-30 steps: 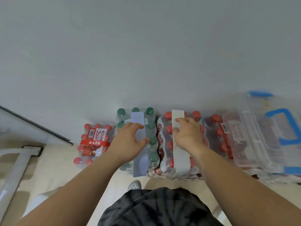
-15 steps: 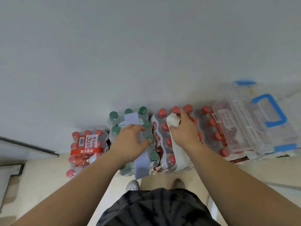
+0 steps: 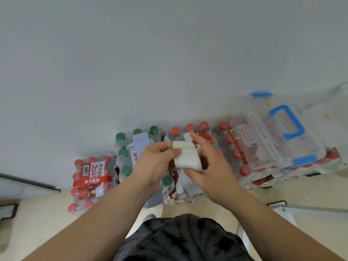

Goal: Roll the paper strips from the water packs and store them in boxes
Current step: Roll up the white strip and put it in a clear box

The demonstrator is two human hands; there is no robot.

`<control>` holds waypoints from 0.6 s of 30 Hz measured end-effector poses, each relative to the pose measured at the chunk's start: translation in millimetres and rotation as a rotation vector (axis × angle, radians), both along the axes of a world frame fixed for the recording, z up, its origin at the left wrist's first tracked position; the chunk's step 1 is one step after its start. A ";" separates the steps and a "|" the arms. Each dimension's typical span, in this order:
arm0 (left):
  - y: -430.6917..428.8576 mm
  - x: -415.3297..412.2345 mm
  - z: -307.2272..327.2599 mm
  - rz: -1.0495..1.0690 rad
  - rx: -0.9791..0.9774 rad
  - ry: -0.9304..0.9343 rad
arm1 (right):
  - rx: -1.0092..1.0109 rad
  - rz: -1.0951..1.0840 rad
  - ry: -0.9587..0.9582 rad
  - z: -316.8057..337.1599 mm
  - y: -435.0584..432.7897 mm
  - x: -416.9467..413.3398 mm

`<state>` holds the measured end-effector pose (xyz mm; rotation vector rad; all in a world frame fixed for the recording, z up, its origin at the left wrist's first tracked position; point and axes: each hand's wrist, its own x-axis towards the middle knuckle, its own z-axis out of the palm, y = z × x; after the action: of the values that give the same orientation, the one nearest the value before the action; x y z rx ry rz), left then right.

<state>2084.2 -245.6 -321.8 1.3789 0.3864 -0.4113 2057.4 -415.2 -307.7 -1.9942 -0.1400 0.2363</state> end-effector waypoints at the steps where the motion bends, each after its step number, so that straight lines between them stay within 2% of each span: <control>1: -5.6 -2.4 3.2 0.011 0.013 -0.016 | 0.021 0.008 0.017 1.3 -6.0 -2.0; 5: -28.0 -18.5 18.4 0.002 -0.006 -0.068 | 0.154 -0.049 0.103 10.0 -30.3 -6.3; 8: -49.0 -31.8 26.0 -0.023 -0.041 -0.084 | 0.175 -0.133 0.078 17.3 -51.1 -4.7; 18: -124.0 -68.6 43.5 0.095 0.185 -0.334 | 0.345 -0.046 0.033 21.2 -115.4 -20.3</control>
<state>2015.6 -369.6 -278.3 1.5713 0.2168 -0.0632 2037.0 -530.6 -286.6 -1.6477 -0.1062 0.2004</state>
